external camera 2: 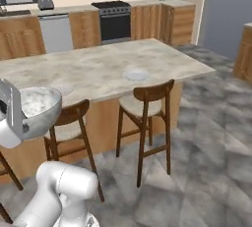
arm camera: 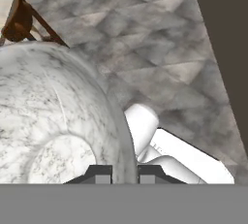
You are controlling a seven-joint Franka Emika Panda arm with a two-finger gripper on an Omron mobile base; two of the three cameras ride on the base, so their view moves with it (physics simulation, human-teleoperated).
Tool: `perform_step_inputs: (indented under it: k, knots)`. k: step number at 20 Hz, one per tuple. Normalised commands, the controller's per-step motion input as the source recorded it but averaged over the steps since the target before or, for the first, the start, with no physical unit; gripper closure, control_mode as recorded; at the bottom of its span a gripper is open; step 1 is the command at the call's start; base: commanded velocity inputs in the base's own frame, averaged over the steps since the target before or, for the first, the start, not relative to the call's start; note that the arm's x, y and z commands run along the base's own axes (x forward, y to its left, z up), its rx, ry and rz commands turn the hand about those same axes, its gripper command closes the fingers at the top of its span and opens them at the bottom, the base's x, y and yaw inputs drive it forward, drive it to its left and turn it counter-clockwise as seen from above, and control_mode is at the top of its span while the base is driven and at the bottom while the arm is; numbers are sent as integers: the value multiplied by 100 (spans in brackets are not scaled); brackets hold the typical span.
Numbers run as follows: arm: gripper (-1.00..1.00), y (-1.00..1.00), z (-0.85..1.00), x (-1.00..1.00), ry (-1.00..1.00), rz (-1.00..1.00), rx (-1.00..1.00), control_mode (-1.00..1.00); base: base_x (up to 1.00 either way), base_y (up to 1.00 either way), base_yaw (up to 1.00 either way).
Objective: Move the bowls from the cabinet to the plates on the dining table.
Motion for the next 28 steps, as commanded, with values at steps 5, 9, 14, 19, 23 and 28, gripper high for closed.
perform_step_inputs:
  k: [5, 9, 14, 19, 23, 28]
  knots:
    - [100, 0, 0, 0, 0, 0, 0, 100, 64, -27, 65]
    - [100, 0, 0, 0, 0, 0, 0, 100, 64, -39, 60]
    - [100, 0, 0, 0, 0, 0, 0, 100, 56, -66, 48]
    - [100, 0, 0, 0, 0, 0, 0, 100, 79, -68, 36]
    - [100, 0, 0, 0, 0, 0, 0, 100, 86, -5, 25]
    - [100, 0, 0, 0, 0, 0, 0, 100, 24, 0, 19]
